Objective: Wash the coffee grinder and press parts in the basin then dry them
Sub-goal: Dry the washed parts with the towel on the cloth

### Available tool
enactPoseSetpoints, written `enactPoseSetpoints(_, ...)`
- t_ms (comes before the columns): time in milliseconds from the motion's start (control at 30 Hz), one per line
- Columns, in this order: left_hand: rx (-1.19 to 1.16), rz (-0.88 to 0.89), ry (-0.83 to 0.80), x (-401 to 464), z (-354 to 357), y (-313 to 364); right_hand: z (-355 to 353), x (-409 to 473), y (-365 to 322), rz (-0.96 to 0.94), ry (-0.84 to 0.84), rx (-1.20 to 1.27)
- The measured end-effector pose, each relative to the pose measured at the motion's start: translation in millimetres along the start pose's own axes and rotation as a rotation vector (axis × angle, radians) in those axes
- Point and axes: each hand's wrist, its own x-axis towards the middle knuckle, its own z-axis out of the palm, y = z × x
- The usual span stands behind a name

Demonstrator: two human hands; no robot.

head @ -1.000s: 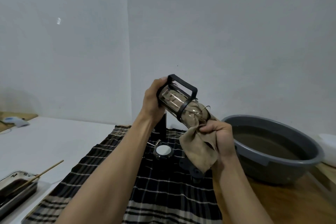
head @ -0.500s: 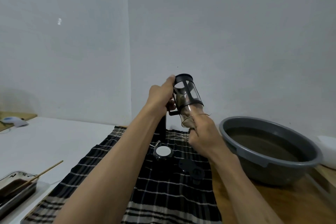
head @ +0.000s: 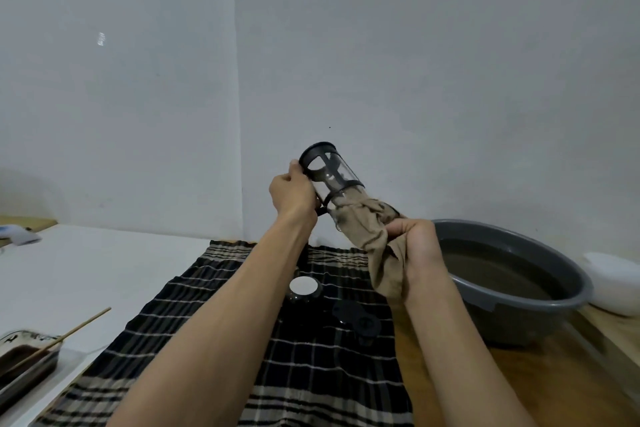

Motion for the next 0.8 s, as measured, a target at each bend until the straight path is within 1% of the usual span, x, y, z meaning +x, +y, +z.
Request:
enactPoseSetpoints(100,-0.105,-0.121,-0.016,13,-10,9,-13,7,-19,-0.296,0.081,-0.134)
enactPoseSetpoints(167,-0.14,-0.19,-0.056,21,-17,11,-18,9,-34,-0.455,0.132,-0.279)
enactPoseSetpoints(200,-0.148,-0.23,-0.072,24,-19,11,-17,11,-39,-0.505,0.102,-0.4)
enactPoseSetpoints(233,-0.156,-0.276,-0.088,26,-22,11,-14,10,-42,-0.542,0.06,-0.581)
enactPoseSetpoints(300,-0.121,-0.347,-0.098,27,-24,11,-7,10,-45,-0.526,-0.065,-0.988)
enactPoseSetpoints(333,-0.088,-0.358,-0.097,27,-24,10,-3,10,-43,-0.501,-0.098,-1.151)
enactPoseSetpoints(367,-0.069,-0.369,-0.105,25,-23,7,-1,9,-41,-0.495,-0.082,-1.25)
enactPoseSetpoints(433,-0.035,-0.378,-0.153,18,-17,1,1,10,-40,-0.568,-0.004,-1.285)
enactPoseSetpoints(533,-0.083,-0.447,-0.23,7,-12,0,3,10,-42,-0.688,0.115,-1.317)
enactPoseSetpoints(567,-0.005,-0.433,-0.257,8,-11,-2,5,10,-43,-0.691,0.14,-1.339)
enactPoseSetpoints(600,0.126,-0.408,-0.295,9,-10,-2,7,10,-45,-0.685,0.164,-1.357)
enactPoseSetpoints(700,0.581,-0.301,-0.396,18,-10,-6,11,21,-58,-0.626,0.221,-1.385)
enactPoseSetpoints(733,0.654,-0.217,-0.412,21,-7,-6,13,28,-64,-0.592,0.239,-1.393)
enactPoseSetpoints(767,0.67,-0.12,-0.421,23,-5,-7,15,34,-69,-0.56,0.254,-1.404)
enactPoseSetpoints(800,0.638,-0.043,-0.438,24,-3,-8,17,44,-73,-0.525,0.27,-1.407)
